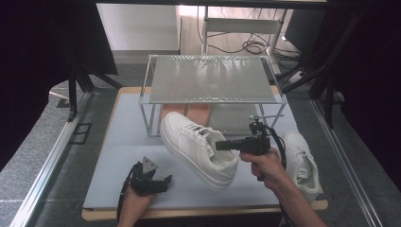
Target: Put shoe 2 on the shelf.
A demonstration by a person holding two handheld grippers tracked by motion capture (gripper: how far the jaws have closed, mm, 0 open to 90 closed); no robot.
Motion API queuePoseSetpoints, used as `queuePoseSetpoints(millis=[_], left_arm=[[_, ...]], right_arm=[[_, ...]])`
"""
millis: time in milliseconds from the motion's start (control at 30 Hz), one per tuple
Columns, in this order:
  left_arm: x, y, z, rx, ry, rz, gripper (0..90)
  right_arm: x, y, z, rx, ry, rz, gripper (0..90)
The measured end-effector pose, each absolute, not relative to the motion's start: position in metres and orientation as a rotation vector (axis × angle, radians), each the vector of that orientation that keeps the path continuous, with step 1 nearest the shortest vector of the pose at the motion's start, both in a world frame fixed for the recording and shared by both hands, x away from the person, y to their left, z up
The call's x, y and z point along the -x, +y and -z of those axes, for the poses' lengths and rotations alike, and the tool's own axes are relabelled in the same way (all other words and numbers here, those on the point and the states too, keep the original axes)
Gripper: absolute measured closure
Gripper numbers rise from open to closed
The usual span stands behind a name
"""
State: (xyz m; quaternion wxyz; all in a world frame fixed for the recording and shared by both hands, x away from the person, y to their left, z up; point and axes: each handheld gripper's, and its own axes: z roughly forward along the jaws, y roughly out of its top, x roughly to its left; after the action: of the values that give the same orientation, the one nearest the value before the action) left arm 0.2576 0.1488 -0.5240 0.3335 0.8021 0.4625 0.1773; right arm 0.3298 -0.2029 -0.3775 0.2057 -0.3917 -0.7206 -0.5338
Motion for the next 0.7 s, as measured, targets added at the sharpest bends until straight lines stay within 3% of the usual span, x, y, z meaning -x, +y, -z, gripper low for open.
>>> queuePoseSetpoints(millis=[700], left_arm=[[-0.257, 0.149, 0.524, -2.085, 1.212, -0.463, 14.6]], right_arm=[[-0.357, -0.199, 0.336, 1.153, -1.803, 1.672, 80.8]])
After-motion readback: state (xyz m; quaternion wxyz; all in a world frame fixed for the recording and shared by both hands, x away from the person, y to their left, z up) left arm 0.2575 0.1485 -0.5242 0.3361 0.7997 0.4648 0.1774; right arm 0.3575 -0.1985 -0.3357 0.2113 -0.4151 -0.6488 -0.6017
